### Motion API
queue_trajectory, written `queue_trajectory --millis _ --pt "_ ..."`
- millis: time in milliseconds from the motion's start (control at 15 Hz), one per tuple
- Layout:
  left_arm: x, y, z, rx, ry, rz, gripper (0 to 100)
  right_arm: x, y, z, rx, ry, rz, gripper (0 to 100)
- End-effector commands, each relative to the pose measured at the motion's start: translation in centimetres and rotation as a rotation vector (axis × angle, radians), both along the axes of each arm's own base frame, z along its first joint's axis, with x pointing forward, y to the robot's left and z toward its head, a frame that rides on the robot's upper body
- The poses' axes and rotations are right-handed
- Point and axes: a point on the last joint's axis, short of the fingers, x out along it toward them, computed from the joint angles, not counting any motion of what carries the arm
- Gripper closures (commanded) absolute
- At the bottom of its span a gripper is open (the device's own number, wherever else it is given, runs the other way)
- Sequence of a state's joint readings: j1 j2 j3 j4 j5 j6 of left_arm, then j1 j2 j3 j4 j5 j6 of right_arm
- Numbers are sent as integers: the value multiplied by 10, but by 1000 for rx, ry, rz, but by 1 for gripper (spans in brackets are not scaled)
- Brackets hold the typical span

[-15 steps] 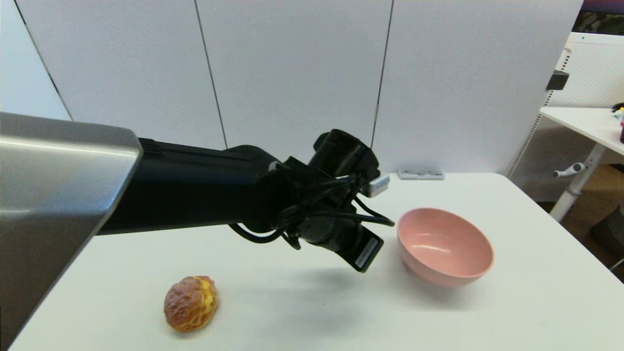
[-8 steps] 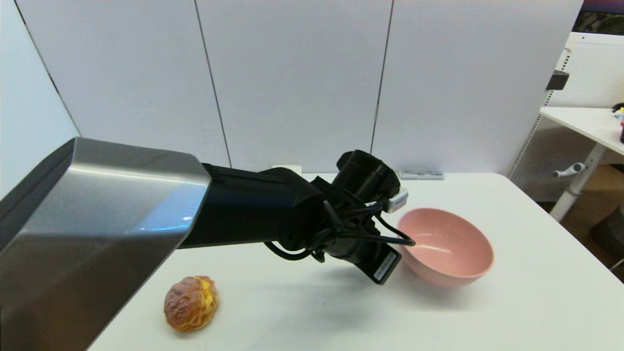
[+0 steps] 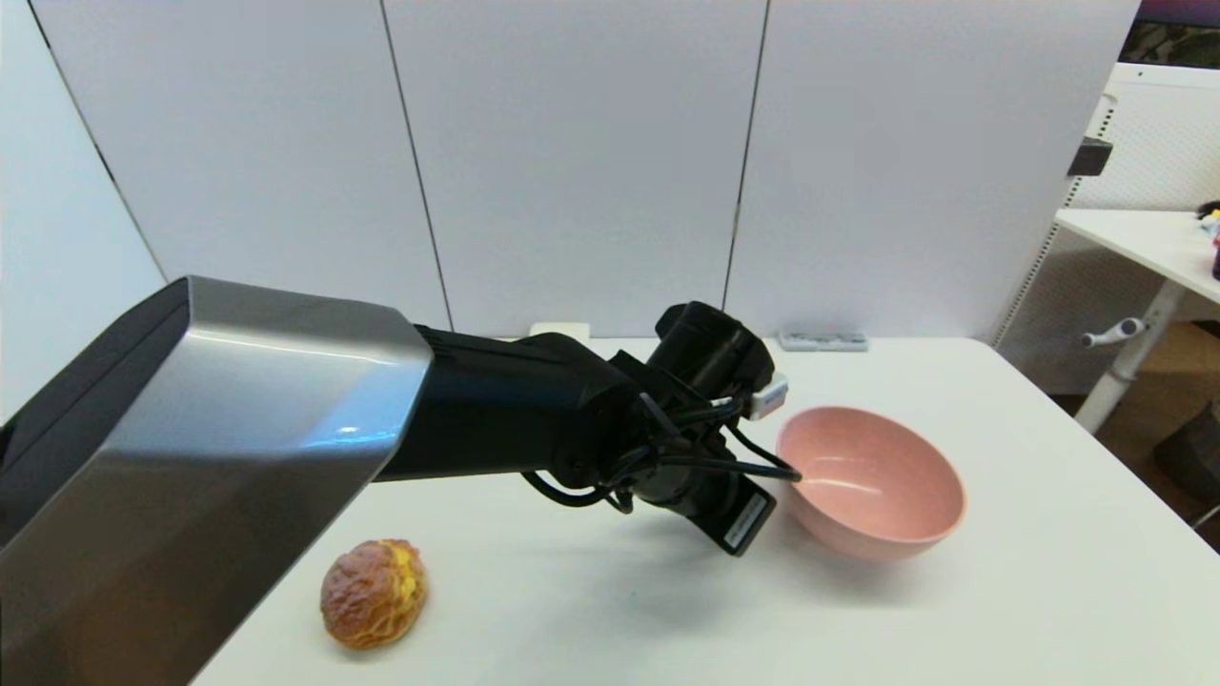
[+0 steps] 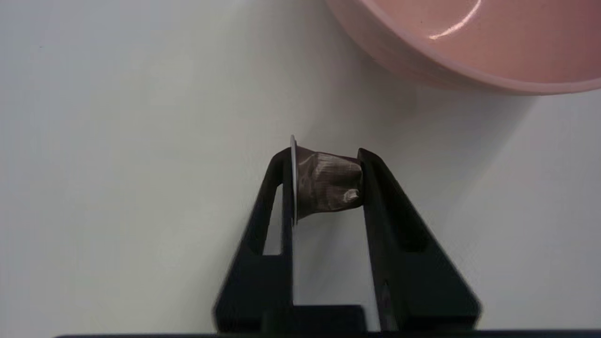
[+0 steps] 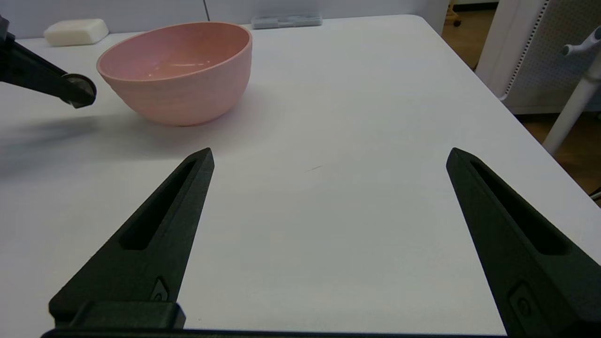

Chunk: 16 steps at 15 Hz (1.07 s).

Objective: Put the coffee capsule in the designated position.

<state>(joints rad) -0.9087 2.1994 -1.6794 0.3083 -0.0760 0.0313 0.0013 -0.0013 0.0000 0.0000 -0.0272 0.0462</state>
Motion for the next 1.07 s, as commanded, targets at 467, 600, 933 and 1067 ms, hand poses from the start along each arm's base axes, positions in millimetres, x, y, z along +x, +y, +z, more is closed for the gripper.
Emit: queue_trajectory --millis 467,600,933,1067 --pt "-12 32 48 -45 -24 34 0 0 0 0 0 1 0 0" --pt "-23 70 73 -56 -40 75 0 0 0 0 0 1 0 0" --pt "-71 193 108 -150 -158 255 0 0 0 0 0 1 0 0" --pt "-101 241 103 -208 -272 341 0 0 0 0 0 1 0 0"
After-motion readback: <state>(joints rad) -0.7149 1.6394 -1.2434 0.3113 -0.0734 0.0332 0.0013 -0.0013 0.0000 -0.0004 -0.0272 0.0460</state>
